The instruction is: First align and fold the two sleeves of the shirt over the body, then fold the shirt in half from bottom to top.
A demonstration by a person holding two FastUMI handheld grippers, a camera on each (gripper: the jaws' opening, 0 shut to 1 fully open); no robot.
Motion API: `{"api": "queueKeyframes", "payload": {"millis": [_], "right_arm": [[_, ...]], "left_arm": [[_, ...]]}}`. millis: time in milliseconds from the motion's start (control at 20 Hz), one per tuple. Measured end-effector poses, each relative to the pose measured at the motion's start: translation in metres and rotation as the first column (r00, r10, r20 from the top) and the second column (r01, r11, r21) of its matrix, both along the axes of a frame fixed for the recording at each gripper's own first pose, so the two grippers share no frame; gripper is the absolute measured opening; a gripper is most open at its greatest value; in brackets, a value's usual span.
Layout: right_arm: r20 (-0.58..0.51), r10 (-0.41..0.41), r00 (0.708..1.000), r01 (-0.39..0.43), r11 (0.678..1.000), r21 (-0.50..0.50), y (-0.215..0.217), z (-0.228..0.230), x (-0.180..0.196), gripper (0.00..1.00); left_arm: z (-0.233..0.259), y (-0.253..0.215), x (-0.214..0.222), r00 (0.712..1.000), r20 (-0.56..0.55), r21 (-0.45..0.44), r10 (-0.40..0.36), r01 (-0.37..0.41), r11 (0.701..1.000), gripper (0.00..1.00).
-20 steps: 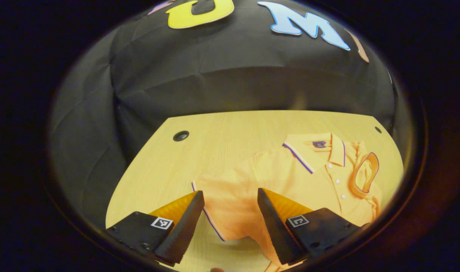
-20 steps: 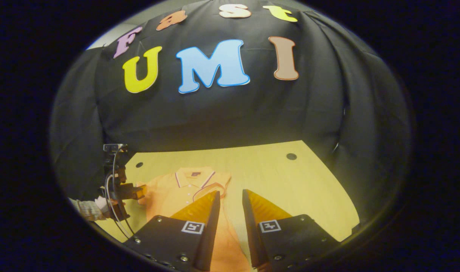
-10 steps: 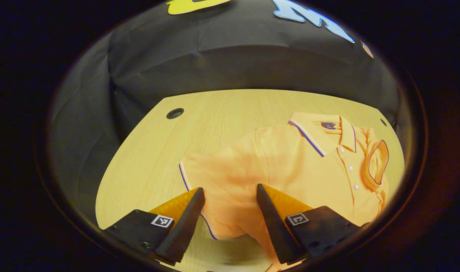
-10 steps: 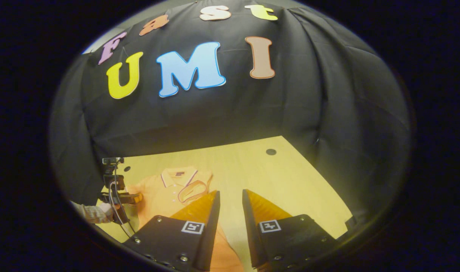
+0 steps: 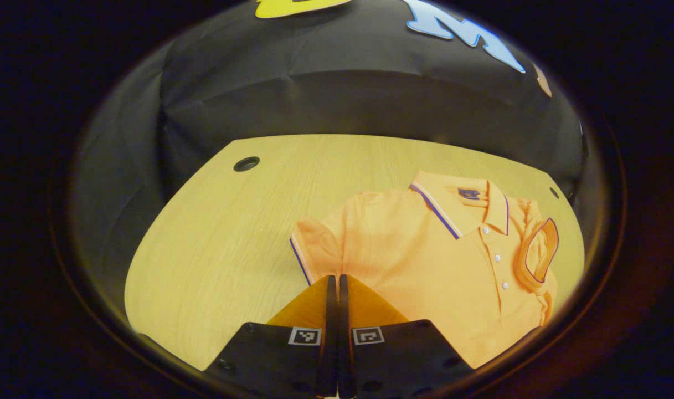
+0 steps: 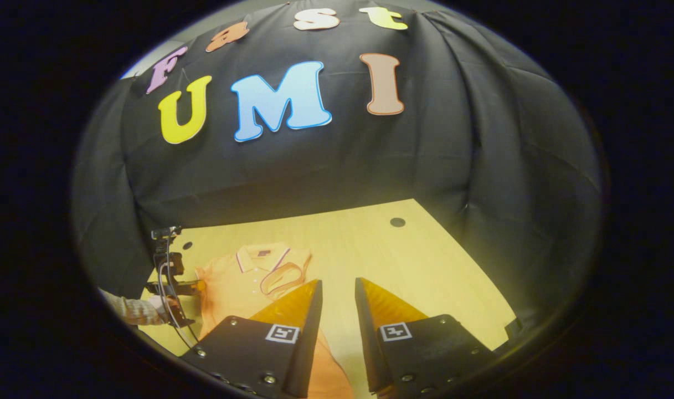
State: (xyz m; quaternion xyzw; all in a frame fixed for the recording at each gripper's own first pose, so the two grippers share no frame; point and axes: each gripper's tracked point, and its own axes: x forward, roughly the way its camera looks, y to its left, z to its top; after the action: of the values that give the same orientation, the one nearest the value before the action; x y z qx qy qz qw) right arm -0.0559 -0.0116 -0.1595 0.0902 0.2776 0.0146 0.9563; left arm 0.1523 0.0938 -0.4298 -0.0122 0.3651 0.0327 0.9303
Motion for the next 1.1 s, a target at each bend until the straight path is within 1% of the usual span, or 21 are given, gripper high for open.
{"api": "queueKeyframes", "payload": {"millis": [150, 200, 250, 400, 650, 750, 900, 950, 1000, 1050, 1100], "right_arm": [[0.000, -0.001, 1.000, 0.001, 1.000, -0.002, -0.003, 0.000, -0.002, 0.39], [0.002, -0.001, 1.000, 0.001, 1.000, -0.003, -0.005, 0.001, -0.002, 0.36], [0.003, -0.001, 1.000, 0.001, 1.000, -0.002, -0.006, 0.001, -0.002, 0.36], [0.006, 0.000, 1.000, 0.000, 1.000, 0.005, -0.006, 0.002, -0.002, 0.36], [0.013, 0.006, 1.000, -0.006, 1.000, 0.008, -0.006, 0.002, -0.004, 0.36], [0.012, 0.001, 1.000, -0.001, 1.000, 0.010, -0.008, 0.002, -0.008, 0.36], [0.010, -0.018, 1.000, 0.018, 1.000, 0.015, -0.016, 0.001, -0.012, 0.36], [0.008, -0.026, 1.000, 0.026, 1.000, 0.016, -0.020, -0.001, -0.015, 0.39], [0.006, -0.035, 0.999, 0.035, 0.999, 0.018, -0.023, -0.001, -0.017, 0.39], [0.003, -0.043, 0.999, 0.043, 0.999, 0.019, -0.026, -0.001, -0.020, 0.36], [0.001, -0.051, 0.999, 0.051, 0.998, 0.020, -0.030, -0.002, -0.022, 0.36]], "left_arm": [[0.006, -0.005, 0.002, 1.000, -0.015, 0.054, -0.018, 0.018, 0.998, 0.07], [0.015, -0.012, 0.005, 1.000, 0.001, 0.062, -0.031, 0.031, 0.998, 0.07], [0.026, -0.019, 0.008, 0.998, 0.025, 0.070, -0.050, 0.048, 0.996, 0.06], [0.059, -0.055, 0.016, 0.987, 0.093, 0.089, -0.135, 0.127, 0.988, 0.06], [0.092, -0.131, 0.020, 0.948, 0.151, 0.099, -0.280, 0.267, 0.959, 0.06], [0.094, -0.165, 0.016, 0.929, 0.158, 0.103, -0.334, 0.320, 0.942, 0.06], [0.080, -0.206, 0.006, 0.901, 0.128, 0.123, -0.415, 0.401, 0.908, 0.06], [0.073, -0.213, 0.002, 0.893, 0.110, 0.130, -0.435, 0.421, 0.898, 0.06], [0.063, -0.217, 0.000, 0.889, 0.090, 0.137, -0.450, 0.436, 0.889, 0.06], [0.053, -0.219, -0.003, 0.887, 0.067, 0.143, -0.457, 0.445, 0.884, 0.07], [0.044, -0.220, -0.004, 0.888, 0.047, 0.144, -0.458, 0.448, 0.882, 0.07]]}}
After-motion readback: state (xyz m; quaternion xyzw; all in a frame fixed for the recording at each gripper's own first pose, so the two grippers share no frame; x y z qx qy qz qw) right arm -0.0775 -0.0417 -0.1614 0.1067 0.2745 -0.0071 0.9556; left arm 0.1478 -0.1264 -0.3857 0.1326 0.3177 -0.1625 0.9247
